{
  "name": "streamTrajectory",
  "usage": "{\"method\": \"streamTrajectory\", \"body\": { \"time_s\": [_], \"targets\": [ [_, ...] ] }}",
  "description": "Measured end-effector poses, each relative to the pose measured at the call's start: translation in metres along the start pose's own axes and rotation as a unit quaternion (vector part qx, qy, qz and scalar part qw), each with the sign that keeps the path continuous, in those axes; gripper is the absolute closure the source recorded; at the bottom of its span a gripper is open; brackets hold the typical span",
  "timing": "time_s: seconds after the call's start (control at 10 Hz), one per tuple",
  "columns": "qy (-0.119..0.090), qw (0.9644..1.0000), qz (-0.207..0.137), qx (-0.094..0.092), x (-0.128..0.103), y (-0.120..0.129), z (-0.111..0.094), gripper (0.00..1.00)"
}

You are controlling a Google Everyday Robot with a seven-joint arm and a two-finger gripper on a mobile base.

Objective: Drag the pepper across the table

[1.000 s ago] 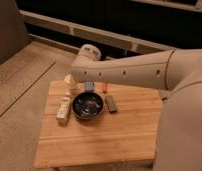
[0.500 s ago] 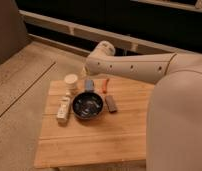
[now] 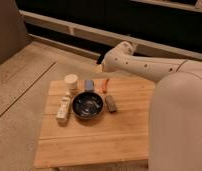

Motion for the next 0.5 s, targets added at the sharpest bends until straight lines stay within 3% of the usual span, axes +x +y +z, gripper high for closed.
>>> {"method": "streamTrajectory", "body": {
  "time_s": [0.5],
  "targets": [
    [0.003,0.9999,0.010,-0.001,0.0035,-0.0032,0.0055,0.35]
  ]
}}
